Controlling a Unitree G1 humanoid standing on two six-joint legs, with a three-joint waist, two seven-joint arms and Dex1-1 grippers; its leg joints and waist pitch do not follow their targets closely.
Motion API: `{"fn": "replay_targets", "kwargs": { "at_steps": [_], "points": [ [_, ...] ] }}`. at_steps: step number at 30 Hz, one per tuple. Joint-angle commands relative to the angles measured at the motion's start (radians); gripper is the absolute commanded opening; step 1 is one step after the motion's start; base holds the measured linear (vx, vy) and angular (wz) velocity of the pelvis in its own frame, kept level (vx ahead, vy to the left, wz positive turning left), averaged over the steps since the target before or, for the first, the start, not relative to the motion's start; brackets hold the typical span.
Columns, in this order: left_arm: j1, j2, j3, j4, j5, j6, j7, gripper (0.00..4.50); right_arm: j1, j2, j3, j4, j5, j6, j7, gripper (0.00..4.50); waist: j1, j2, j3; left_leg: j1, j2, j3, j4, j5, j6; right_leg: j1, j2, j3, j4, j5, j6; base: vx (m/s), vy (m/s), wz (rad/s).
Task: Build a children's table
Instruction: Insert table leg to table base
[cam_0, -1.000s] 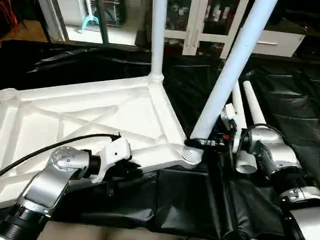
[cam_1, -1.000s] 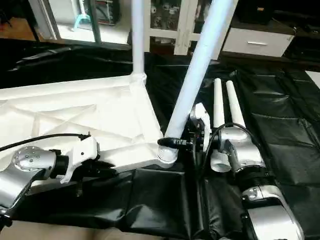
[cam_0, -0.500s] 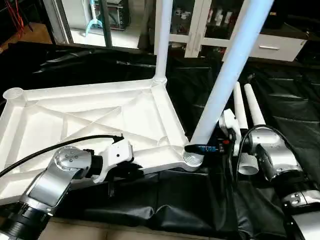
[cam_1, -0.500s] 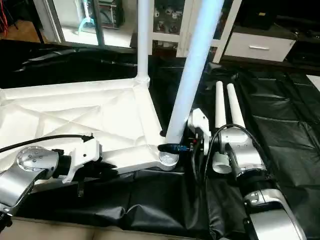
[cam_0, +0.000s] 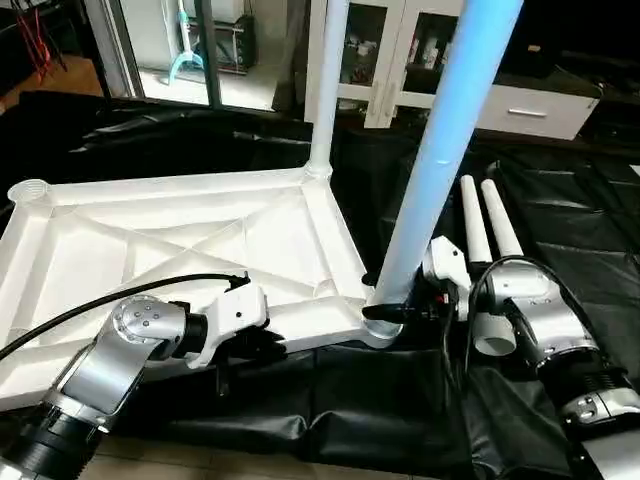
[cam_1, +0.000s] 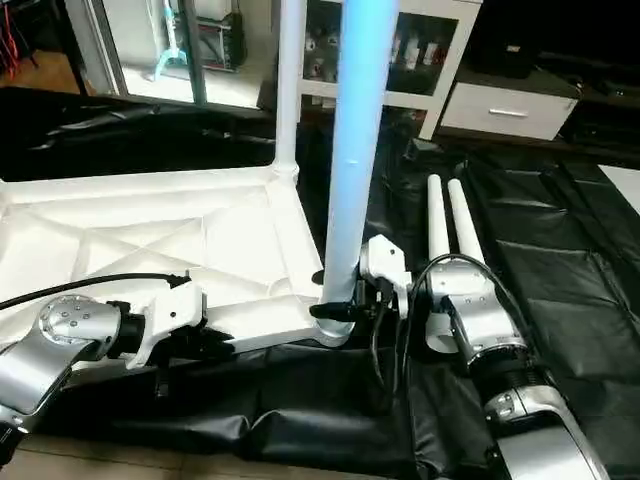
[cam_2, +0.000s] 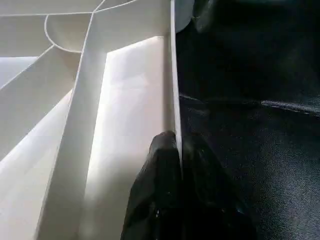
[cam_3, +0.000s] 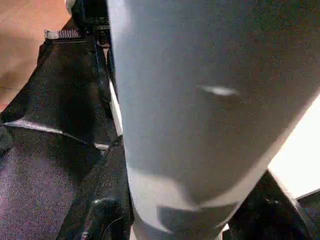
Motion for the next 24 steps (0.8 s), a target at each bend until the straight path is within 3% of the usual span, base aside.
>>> {"fn": "replay_targets", "kwargs": {
  "at_steps": [1,7,8,10,16,19,24],
  "points": [
    [-0.021,-0.013,0.009,-0.012,-0.023,-0.030,0.005,0.00,0.095,0.006,0.069,0.133,-0.105,0.054,-0.036,1.86,-0.010,0.019,-0.017,0.005,0.055,-0.033,-0.087,-0.298,0.006,0.007,-0.071,0.048,-0.076,-0.270,-0.222,0.000,0.000,0.00],
    [-0.019,-0.013,0.013,-0.013,-0.020,-0.027,0.010,0.00,0.085,0.057,-0.050,0.155,0.001,0.104,-0.138,1.86,-0.023,0.016,-0.010,0.004,0.054,-0.041,-0.092,-0.376,-0.012,0.000,-0.072,0.048,-0.088,-0.381,-0.190,0.000,0.000,0.00],
    [-0.019,-0.013,0.014,-0.013,-0.020,-0.027,0.011,0.00,0.089,0.064,-0.069,0.151,0.021,0.115,-0.151,1.86,-0.025,0.022,-0.008,0.006,0.055,-0.044,-0.094,-0.401,-0.016,-0.005,-0.072,0.049,-0.090,-0.410,-0.182,0.000,0.000,0.00],
    [-0.018,-0.012,0.015,-0.013,-0.020,-0.028,0.012,0.00,0.097,0.067,-0.077,0.142,0.033,0.126,-0.152,1.86,-0.028,0.023,-0.009,0.004,0.055,-0.048,-0.096,-0.414,-0.021,-0.003,-0.072,0.047,-0.090,-0.417,-0.175,0.000,0.000,0.00],
    [-0.029,-0.013,0.011,-0.004,-0.020,-0.029,0.010,0.00,0.136,0.048,-0.058,0.109,0.018,0.143,-0.103,1.86,-0.026,0.027,-0.009,0.008,0.056,-0.042,-0.097,-0.397,-0.018,-0.004,-0.070,0.047,-0.090,-0.351,-0.192,0.000,0.000,0.00],
    [-0.034,-0.014,0.007,0.000,-0.018,-0.029,0.007,0.00,0.142,0.025,-0.014,0.118,-0.039,0.106,-0.088,1.86,-0.025,0.028,-0.009,0.007,0.055,-0.039,-0.096,-0.371,-0.011,-0.002,-0.071,0.048,-0.088,-0.315,-0.205,0.000,0.000,0.00],
    [-0.040,-0.016,0.002,0.003,-0.018,-0.025,0.005,0.00,0.139,0.018,0.022,0.125,-0.076,0.097,-0.082,1.86,-0.025,0.025,-0.005,0.008,0.055,-0.039,-0.097,-0.390,-0.010,-0.006,-0.071,0.047,-0.093,-0.358,-0.197,0.000,0.000,0.00]
  ]
}}
